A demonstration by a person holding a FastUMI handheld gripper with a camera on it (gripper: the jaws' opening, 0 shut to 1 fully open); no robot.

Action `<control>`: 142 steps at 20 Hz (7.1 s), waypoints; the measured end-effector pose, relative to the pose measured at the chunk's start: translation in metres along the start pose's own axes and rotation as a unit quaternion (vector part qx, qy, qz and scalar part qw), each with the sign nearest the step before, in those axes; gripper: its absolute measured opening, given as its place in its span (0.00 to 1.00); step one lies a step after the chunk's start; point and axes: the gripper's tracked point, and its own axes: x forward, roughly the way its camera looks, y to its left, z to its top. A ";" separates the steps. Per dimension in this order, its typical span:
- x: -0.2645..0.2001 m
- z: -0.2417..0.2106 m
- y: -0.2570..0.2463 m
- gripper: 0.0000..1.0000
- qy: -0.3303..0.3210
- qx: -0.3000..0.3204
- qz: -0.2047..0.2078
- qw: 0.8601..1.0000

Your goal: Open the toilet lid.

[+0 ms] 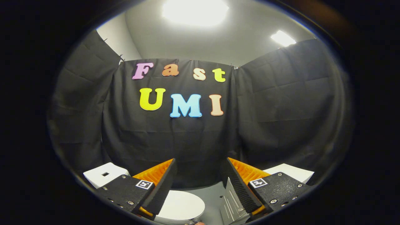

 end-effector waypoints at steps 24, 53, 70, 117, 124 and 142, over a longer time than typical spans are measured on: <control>0.038 -0.165 -0.002 0.96 0.152 0.025 0.021 0.988; 0.003 -0.404 0.011 0.96 0.347 0.300 -0.041 0.887; -0.029 -0.481 0.008 0.86 0.399 0.393 -0.084 0.824; -0.004 -0.431 0.026 0.02 0.370 0.315 -0.038 0.873; 0.002 -0.393 0.032 0.02 0.346 0.285 -0.034 0.893; 0.015 -0.301 0.063 0.01 0.297 0.171 -0.022 0.939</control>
